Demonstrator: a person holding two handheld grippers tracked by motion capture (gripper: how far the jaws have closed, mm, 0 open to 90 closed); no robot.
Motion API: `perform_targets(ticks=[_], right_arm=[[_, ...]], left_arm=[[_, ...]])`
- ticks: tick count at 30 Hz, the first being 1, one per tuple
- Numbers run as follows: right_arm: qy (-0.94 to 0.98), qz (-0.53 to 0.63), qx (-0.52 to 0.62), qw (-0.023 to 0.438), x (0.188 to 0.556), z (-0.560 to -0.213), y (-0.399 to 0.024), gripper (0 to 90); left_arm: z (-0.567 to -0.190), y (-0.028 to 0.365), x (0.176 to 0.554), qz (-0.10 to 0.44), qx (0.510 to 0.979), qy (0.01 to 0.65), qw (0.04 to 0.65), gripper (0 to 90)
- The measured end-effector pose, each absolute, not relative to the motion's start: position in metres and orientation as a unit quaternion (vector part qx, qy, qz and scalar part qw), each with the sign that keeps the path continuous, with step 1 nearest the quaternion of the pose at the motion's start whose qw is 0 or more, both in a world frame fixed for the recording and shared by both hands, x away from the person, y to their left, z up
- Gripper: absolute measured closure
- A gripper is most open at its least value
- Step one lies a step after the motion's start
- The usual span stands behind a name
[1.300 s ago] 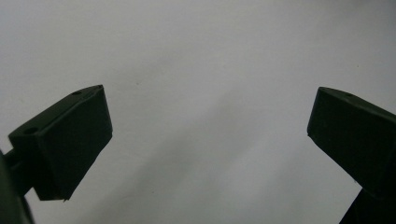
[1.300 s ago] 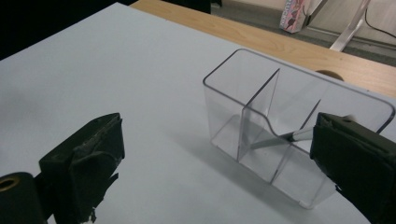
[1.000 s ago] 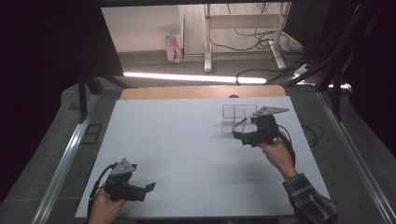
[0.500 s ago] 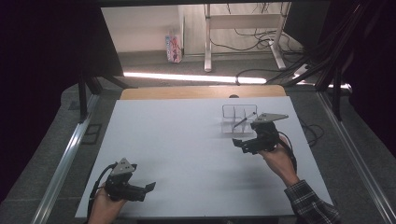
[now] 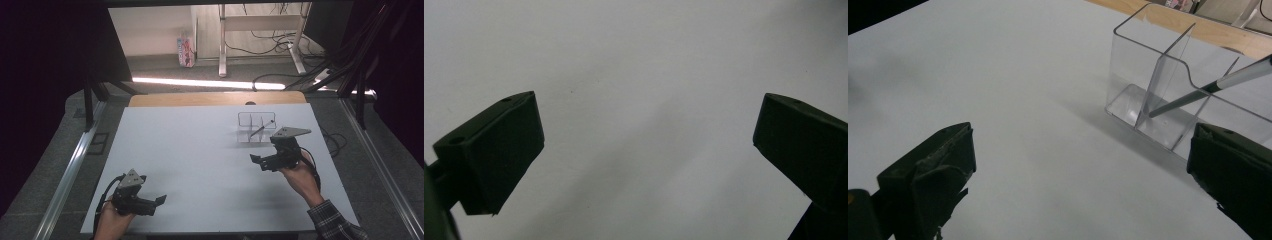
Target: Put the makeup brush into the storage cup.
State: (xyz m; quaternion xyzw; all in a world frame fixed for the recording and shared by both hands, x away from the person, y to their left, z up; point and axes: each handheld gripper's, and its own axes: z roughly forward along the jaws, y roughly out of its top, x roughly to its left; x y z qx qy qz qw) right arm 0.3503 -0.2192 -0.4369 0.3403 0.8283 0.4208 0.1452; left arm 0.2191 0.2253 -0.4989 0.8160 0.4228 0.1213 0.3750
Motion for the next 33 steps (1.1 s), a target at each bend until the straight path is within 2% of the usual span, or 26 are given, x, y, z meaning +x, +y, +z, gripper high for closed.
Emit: perform_targets(ticks=[33], right_arm=[[0.836,0.404,0.345,0.139,0.326,-0.452,-0.231,0.0]], left_arm=[[-0.499,0.225,0.219,0.127,0.818,0.418,0.374,0.7]])
